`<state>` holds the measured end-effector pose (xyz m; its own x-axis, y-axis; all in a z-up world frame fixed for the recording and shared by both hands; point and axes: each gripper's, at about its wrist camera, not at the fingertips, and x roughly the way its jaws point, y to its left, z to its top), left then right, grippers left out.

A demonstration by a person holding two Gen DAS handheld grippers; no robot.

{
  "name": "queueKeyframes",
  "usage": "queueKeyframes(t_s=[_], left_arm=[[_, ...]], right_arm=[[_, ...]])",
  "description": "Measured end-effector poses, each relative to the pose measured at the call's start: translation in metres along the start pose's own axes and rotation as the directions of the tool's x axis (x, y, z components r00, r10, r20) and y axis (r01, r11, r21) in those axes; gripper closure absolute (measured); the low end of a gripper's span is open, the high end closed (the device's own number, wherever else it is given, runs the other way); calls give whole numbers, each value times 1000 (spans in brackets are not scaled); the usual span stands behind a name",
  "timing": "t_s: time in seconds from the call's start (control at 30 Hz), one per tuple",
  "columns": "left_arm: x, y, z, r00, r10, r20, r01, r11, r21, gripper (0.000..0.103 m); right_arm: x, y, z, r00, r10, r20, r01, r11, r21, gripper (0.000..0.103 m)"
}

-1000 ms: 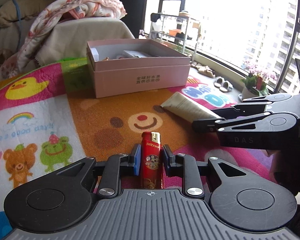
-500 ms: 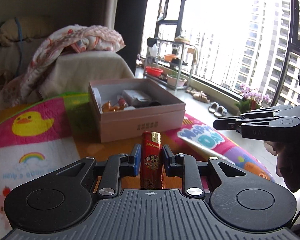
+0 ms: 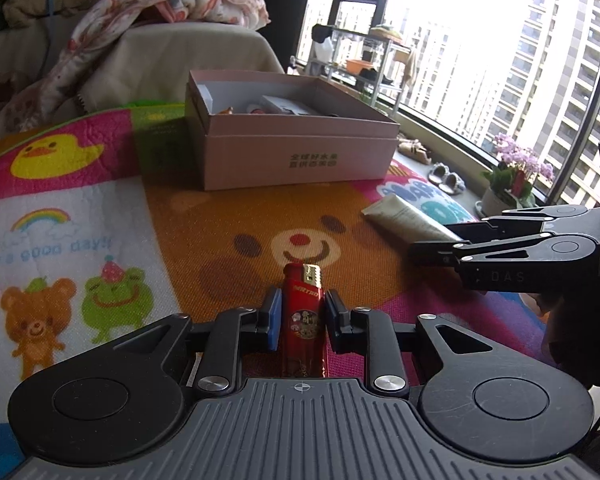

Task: Organize rigid objects
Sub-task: 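Hold the lighter and cream tube above the mat with both grippers, then lower the lighter and cream tube into the pink box and open both grippers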

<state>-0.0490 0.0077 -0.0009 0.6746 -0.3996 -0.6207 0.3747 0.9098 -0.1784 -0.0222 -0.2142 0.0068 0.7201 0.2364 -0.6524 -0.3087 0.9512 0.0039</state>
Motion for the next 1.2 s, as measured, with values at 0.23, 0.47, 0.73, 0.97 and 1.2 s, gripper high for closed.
queueKeyframes(t_s=[0.23,0.47,0.73,0.97,1.2], left_arm=[[-1,-3,-2,1000,10,5,-10,1000,11,77],[-2,-8,-3,1000,24,4,-24,999,36,77],[-7,-14,-6,999,46,-11,-46,997,61,76],[-15,-10,-12,1000,-10,23,10,999,33,77],[-29,-14,43,986,-50,158,37,996,80,77]], right_arm=[[2,4,-1,1000,-15,20,15,1000,-13,60],[1,6,0,1000,-13,19,13,1000,-23,65],[-2,4,-3,1000,-7,21,8,1000,-21,65],[-9,2,-6,1000,19,11,-19,1000,-16,65],[-44,-13,28,991,48,128,-53,998,35,82]])
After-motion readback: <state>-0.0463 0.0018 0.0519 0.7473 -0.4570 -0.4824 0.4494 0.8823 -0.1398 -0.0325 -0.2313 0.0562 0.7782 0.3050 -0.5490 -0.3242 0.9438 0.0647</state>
